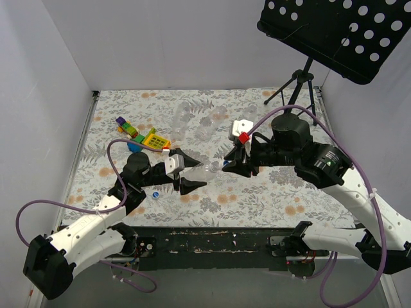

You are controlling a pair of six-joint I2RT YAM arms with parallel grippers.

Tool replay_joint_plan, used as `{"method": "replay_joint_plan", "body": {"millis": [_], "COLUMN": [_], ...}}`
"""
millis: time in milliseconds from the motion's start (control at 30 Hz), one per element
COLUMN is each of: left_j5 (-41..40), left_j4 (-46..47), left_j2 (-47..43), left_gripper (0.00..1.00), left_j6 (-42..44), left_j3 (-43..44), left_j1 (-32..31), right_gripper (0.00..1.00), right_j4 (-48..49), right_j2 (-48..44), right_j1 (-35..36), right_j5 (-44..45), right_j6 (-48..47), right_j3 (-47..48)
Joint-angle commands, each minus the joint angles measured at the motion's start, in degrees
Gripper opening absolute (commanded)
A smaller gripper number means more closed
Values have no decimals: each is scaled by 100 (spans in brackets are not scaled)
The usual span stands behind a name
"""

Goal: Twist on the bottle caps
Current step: Screw the bottle cap onto the plastic bottle.

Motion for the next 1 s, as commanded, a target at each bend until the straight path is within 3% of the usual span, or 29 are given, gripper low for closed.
{"method": "replay_joint_plan", "body": {"millis": [0,967], "left_j5": [220,739], "left_j4": [-85,-94], "left_j2": [-3,111], "left_gripper": [31,23], "left_j6": [78,-115], "left_j3": [222,345], "left_j1": [-46,-99], "right_gripper": [9,9], "right_j4": [26,-115], "right_j2": [53,334], "right_j1": [-27,-27], "right_j5": [-349,-560], "right_j6": [-133,-475], "right_j3": [189,49]}}
